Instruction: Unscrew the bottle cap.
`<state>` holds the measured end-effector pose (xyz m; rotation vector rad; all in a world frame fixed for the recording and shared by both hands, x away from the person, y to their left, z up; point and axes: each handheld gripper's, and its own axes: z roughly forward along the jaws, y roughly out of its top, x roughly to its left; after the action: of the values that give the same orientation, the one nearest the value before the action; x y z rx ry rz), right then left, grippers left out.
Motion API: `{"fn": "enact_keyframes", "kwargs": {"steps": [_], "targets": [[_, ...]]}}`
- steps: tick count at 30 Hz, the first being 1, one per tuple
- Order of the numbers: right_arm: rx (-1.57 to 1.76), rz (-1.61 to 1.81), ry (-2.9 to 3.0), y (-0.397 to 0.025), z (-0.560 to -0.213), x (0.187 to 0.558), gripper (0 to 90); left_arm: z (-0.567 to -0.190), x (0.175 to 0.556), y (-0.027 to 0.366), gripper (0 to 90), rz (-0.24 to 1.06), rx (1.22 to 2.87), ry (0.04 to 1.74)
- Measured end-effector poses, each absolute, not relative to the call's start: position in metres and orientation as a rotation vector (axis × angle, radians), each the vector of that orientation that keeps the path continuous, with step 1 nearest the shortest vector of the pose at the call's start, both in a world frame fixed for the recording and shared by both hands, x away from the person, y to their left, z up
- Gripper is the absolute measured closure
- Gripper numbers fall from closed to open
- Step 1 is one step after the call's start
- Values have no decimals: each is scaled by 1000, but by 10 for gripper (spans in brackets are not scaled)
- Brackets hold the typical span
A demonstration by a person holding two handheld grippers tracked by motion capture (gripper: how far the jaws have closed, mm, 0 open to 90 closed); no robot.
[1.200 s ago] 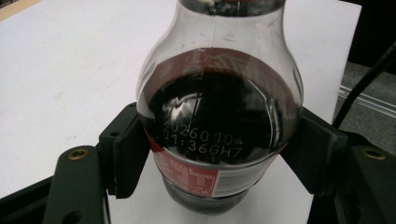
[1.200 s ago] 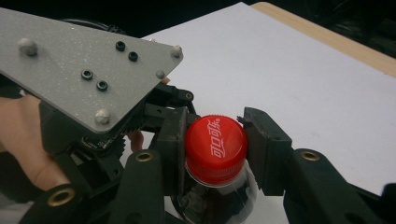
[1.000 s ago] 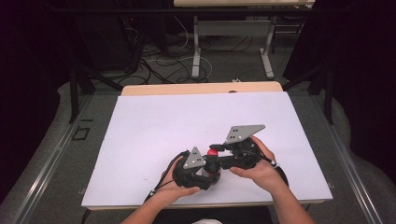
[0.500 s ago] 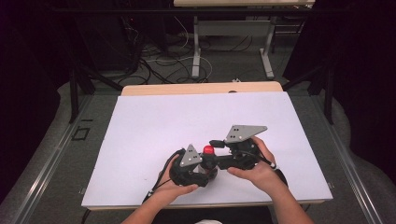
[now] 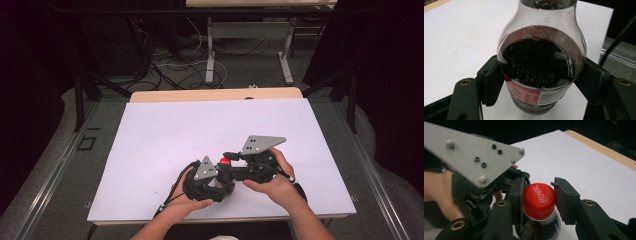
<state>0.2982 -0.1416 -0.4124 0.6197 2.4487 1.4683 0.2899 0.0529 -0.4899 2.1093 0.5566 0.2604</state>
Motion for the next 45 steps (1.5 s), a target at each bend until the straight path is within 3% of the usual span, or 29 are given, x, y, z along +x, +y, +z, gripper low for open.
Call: {"fn": "enact_keyframes", "kwargs": {"steps": [7, 10, 21, 31, 37, 41, 45], "targets": [[430, 1595, 2536, -156, -416, 313, 611, -489, 289, 51, 300, 238, 2118, 545], [570, 1559, 2477, -151, -413, 306, 524, -488, 289, 53, 300, 249, 2097, 583], [814, 1395, 2371, -133, -408, 287, 586, -488, 290, 54, 300, 278, 2093, 607], [576, 1460, 2519, -143, -409, 308, 613, -487, 292, 54, 302, 253, 2102, 597], [602, 1499, 2579, -142, -404, 321, 601, -484, 294, 58, 301, 272, 2076, 627], [736, 1455, 2441, -132, -402, 312, 511, -480, 297, 63, 301, 304, 2075, 647], [829, 1431, 2367, -123, -399, 303, 531, -478, 298, 66, 301, 314, 2068, 656]]}}
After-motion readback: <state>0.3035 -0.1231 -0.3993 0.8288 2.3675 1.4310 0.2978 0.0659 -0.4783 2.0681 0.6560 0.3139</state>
